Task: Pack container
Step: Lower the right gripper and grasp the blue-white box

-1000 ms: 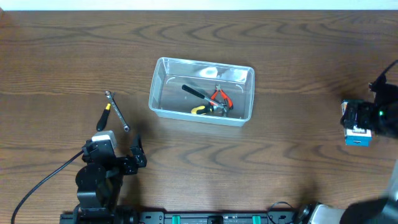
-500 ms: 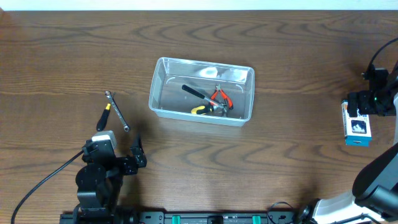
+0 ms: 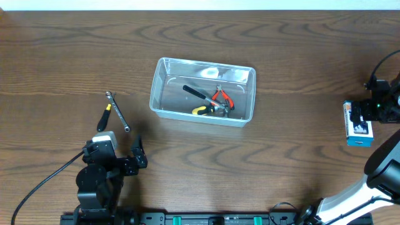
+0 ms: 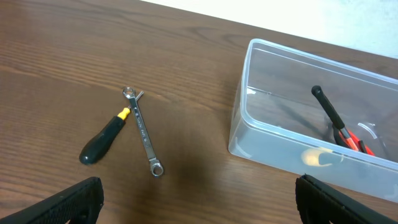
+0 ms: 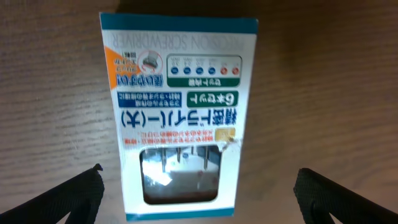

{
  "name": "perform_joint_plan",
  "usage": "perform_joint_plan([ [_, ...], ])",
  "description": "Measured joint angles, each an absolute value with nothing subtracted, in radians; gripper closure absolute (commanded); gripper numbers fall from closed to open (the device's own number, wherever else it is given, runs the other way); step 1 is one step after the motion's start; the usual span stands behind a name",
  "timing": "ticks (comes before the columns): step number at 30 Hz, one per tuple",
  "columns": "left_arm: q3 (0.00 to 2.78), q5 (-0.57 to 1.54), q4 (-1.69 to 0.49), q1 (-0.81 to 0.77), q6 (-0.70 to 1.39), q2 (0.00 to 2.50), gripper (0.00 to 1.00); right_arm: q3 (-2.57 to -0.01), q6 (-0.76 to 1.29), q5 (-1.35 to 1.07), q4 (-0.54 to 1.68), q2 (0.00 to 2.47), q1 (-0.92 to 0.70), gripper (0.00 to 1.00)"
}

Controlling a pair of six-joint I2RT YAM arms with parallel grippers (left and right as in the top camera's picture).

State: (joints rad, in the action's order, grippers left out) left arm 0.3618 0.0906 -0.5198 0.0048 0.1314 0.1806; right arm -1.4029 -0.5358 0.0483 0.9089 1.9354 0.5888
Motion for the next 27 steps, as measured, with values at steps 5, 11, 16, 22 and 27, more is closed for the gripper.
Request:
perform_joint_plan([
  [5,0.362,0.091,-0.52,0.005,0.131,0.181,0.02,-1.403,-0.538,0.012,0.904,1.951,0.589,0.01],
  [11,0.362,0.091,-0.52,0.005,0.131,0.181,0.02,-1.403,-0.539,-0.012,0.905,2.004,0.589,0.01],
  [16,0.362,0.091,-0.52,0.005,0.131,0.181,0.02,-1.403,-0.539,-0.017,0.892,2.008,0.589,0.01],
  [22,0.362,0.091,-0.52,0.005,0.131,0.181,0.02,-1.403,-0.539,-0.02,0.884,2.008,0.589,0.01],
  [27,0.362,0.091,-0.52,0.005,0.131,0.181,0.02,-1.403,-0.539,-0.023,0.875,2.008,0.589,0.01],
])
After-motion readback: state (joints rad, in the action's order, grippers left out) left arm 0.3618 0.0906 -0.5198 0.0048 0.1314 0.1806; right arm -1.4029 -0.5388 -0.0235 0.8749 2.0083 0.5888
